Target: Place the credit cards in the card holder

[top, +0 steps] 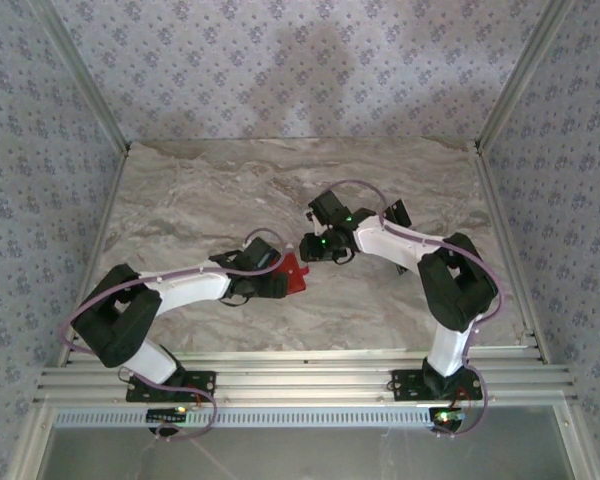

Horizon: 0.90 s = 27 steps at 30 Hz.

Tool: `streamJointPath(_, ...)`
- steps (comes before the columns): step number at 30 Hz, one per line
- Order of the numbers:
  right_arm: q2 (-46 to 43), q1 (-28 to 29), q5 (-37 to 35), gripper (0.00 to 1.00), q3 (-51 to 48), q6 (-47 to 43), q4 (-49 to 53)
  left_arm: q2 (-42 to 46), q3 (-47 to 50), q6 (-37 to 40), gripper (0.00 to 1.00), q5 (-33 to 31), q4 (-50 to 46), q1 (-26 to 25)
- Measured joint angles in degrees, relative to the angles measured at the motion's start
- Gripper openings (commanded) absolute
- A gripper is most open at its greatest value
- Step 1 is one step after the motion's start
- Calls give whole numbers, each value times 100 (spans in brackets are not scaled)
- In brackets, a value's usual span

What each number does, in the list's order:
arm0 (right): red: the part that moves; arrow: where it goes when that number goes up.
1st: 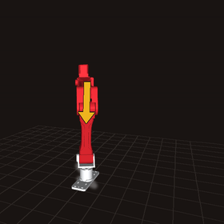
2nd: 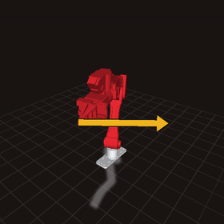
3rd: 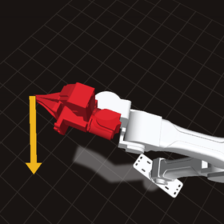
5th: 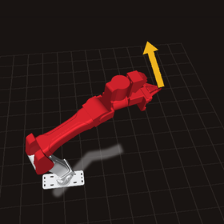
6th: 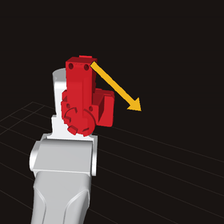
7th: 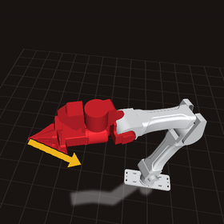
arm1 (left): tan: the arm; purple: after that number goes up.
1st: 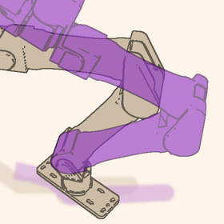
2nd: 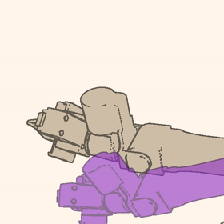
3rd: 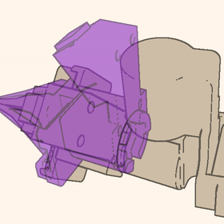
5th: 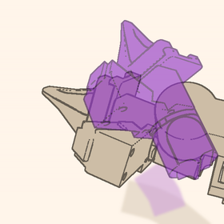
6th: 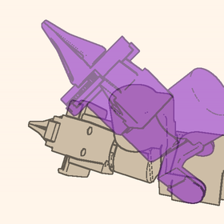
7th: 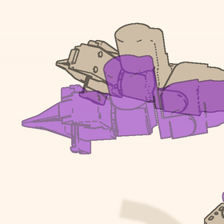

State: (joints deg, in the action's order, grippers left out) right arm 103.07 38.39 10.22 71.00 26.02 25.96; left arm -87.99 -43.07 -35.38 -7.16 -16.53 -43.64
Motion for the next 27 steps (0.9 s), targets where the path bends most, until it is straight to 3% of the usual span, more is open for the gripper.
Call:
streamJointPath(15, 693, 468, -1097, 28, 973, -450, 1086, 0, 0, 26, 94, -17, -2, 0)
streamJointPath(21, 841, 479, -1241, 20, 997, -507, 1268, 0, 0, 37, 94, -20, -2, 0)
streamJointPath(27, 868, 476, -1246, 20, 1102, -511, 1307, 0, 4, 39, 94, -20, 2, 0)
